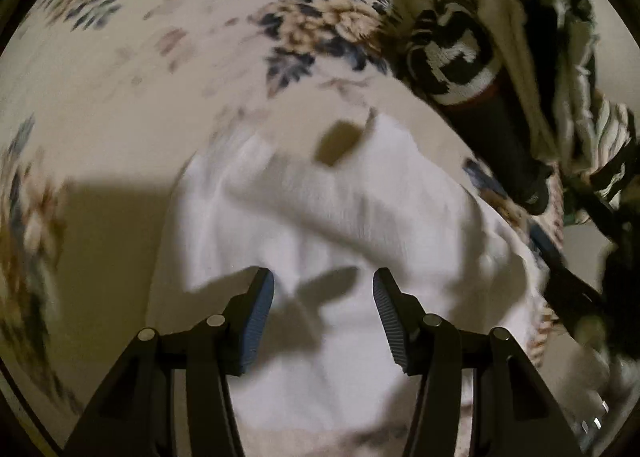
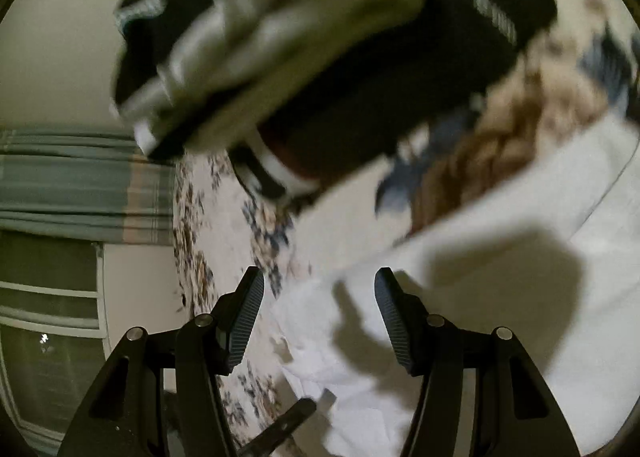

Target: Fold small clothes

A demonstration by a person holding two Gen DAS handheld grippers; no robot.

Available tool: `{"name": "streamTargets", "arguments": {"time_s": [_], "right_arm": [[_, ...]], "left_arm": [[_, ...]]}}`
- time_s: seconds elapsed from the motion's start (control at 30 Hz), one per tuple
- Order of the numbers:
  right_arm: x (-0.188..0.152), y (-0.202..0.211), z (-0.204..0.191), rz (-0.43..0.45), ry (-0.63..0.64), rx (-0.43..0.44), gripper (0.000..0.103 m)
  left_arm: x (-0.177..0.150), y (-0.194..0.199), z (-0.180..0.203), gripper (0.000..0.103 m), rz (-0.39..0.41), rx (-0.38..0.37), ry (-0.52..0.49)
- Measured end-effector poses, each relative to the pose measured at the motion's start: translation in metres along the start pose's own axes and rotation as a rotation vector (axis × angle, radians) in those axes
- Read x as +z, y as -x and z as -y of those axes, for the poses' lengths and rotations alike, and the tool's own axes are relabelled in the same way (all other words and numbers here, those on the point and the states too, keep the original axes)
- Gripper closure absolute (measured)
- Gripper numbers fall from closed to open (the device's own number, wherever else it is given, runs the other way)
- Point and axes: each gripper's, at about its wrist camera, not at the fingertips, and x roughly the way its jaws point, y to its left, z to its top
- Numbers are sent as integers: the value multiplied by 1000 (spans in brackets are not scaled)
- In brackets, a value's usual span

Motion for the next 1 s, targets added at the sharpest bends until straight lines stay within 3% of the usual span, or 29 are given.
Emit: {"name": "streamTargets", "arguments": {"time_s": [0.13,0.2,0.3,0.4,0.53,0.7,0.73,0.77,0.83,0.9,0.97,1.0], "right_arm": [[-2,42,12,37,15,-62,43],[-5,70,22,69,33,-128,43],[-10,114,44,150,55,-259,42],[-8,146,69,199,48,-380,39],[8,155,101,204,46,-446,39],[38,120,125,121,133,-500,39],[38,114,124,103,140,-496,44],[40,111,125,91,146,-484,62],[40,106,125,74,165,-491,87],[38,104,123,71,188,-492,93],[36,105,120,74,201,-496,94],[36,105,119,76,204,-497,94]], "left_arm": [[44,-14,-11,54,25,24,22],[60,4,-18,54,79,-14,48],[62,30,-20,54,137,-29,17],[49,34,-27,54,122,-24,7],[27,19,-55,54,34,-37,45],[20,7,-69,54,24,-37,57],[22,4,-67,54,23,-33,47],[26,-1,-65,54,21,-39,33],[32,-8,-55,56,32,-27,-3],[36,-12,-47,58,46,-20,-49],[38,-13,-36,89,68,-22,-119],[38,-14,-30,96,73,-10,-157]]}}
